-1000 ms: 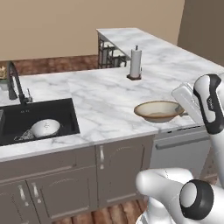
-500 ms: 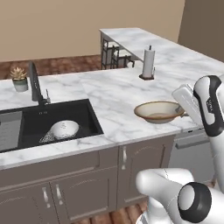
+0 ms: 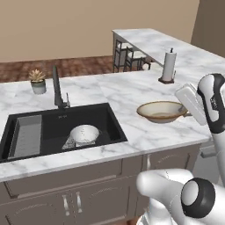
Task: Pick the strainer and bowl and place them in the sink. Then turn on the water.
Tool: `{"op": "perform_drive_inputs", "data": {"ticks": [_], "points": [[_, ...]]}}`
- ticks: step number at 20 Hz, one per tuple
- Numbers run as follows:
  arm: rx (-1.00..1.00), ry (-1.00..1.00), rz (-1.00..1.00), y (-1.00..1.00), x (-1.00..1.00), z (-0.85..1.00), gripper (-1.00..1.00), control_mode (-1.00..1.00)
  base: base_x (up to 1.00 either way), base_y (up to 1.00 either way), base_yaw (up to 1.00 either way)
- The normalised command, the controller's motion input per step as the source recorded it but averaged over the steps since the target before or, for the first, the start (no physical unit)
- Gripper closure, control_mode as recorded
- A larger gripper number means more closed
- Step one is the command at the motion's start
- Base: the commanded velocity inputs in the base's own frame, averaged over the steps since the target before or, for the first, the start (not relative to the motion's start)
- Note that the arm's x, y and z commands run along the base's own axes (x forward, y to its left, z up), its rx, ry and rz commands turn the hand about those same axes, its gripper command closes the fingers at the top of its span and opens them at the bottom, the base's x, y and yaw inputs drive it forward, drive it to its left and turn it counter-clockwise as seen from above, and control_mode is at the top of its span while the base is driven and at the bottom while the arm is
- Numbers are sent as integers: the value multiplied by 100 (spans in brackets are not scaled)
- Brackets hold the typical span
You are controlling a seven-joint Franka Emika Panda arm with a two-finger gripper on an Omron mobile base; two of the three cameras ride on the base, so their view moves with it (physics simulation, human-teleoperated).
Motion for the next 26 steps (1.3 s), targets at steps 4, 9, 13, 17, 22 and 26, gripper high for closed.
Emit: {"op": "perform_drive_inputs", "data": {"ticks": [4,9,13,17,22,26], "points": [[0,0,0,0,0,0,100,100,5,68,18],[0,0,0,0,0,0,100,100,32,9,3],[0,0,0,0,0,0,100,100,33,0,0],[0,0,0,0,0,0,100,100,34,0,0],[0,0,0,0,0,0,100,100,39,4,1],[0,0,0,0,0,0,100,100,37,11,8]]}}
